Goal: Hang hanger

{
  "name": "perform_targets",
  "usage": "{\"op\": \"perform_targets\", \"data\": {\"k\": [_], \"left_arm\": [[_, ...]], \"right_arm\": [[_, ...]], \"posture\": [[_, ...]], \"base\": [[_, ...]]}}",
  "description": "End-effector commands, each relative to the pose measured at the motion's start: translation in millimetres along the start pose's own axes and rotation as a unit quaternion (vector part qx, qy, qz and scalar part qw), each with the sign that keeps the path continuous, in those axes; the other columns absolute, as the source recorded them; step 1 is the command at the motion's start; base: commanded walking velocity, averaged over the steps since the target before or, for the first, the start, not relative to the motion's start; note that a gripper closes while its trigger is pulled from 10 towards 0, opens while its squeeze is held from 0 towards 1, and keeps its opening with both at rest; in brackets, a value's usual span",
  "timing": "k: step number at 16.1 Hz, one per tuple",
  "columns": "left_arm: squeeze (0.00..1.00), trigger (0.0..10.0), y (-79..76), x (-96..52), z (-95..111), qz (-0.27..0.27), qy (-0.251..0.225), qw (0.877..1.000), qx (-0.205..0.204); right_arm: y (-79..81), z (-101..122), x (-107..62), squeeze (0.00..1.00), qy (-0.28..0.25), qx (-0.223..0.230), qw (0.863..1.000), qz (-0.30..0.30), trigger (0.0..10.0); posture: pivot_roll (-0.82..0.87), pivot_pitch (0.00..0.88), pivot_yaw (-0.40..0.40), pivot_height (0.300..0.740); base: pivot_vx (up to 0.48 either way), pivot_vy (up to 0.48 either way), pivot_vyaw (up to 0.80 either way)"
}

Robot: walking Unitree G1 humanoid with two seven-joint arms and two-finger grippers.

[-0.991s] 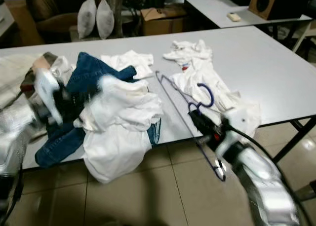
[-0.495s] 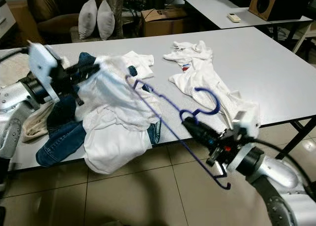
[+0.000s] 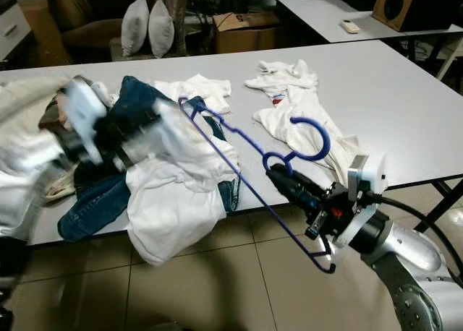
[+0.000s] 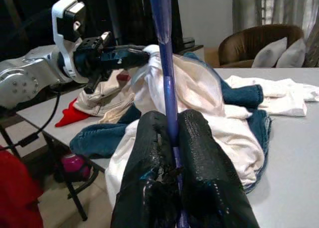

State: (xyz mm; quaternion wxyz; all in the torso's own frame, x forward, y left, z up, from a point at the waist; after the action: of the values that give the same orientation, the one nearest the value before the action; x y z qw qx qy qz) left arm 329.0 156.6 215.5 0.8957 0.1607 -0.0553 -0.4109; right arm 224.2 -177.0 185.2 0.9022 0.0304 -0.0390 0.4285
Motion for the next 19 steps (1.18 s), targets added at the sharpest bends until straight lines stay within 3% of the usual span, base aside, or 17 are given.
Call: {"op": "perform_targets", "data": {"k": [1, 3, 6, 12, 16, 19], "left_arm": [[0.0, 0.0, -0.5, -1.8, 8.1, -0.01, -0.002, 1.0, 0.014], [0.0, 0.0, -5.9, -4.0, 7.9, -0.026, 0.001, 1.0, 0.016], [0.0, 0.0, -2.7, -4.8, 5.9, -0.008, 0.01, 1.0, 0.023], [0.0, 0.0, -20.9, -4.8, 9.2, -0.066, 0.003, 0.998, 0.022], [0.0, 0.0, -12.6, -7.0, 16.3, -0.041, -0.008, 0.998, 0.04], [0.0, 0.0, -5.8, -7.1, 17.8, -0.017, -0.01, 0.998, 0.054]], "right_arm": [[4.1, 0.2, 1.1, 0.0, 0.006, 0.003, 1.0, 0.012, 10.0], [3.4, -5.4, 1.8, 0.0, 0.023, 0.01, 1.0, 0.016, 10.0], [4.0, -10.2, 0.6, 0.0, 0.044, 0.009, 0.999, 0.024, 10.0], [-3.7, -21.0, -2.2, 0.0, 0.08, 0.011, 0.997, 0.007, 10.0], [-8.0, -45.5, -10.1, 0.0, 0.166, 0.01, 0.986, -0.005, 10.0], [-10.2, -53.1, -13.2, 0.0, 0.181, 0.01, 0.983, -0.021, 10.0]], "posture": [[-0.01, 0.0, 0.066, 0.74], [-0.01, 0.0, 0.058, 0.74], [-0.01, 0.0, 0.052, 0.74], [0.0, 0.0, 0.042, 0.74], [0.0, 0.0, 0.039, 0.74], [-0.01, 0.0, 0.051, 0.74]], "base": [[0.0, 0.0, 0.0], [0.0, 0.0, 0.0], [0.0, 0.0, 0.0], [0.0, 0.0, 0.0], [0.0, 0.0, 0.0], [0.0, 0.0, 0.0]]}}
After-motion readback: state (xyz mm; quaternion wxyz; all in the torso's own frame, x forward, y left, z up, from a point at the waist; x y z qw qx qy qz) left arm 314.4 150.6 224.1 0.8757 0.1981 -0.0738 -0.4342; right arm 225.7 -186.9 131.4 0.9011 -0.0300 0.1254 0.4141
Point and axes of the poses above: a point about 5 cm out from each wrist's last joint towards the gripper, its own x axis pointing out of the wrist towards the gripper, its own z axis along the axis of the wrist's last joint, y = z × x, the point moved 2 cm from there along x, pointing out of the wrist towards the gripper, and after that the axes turned 2 degrees about -x, right-handed, at the moved point
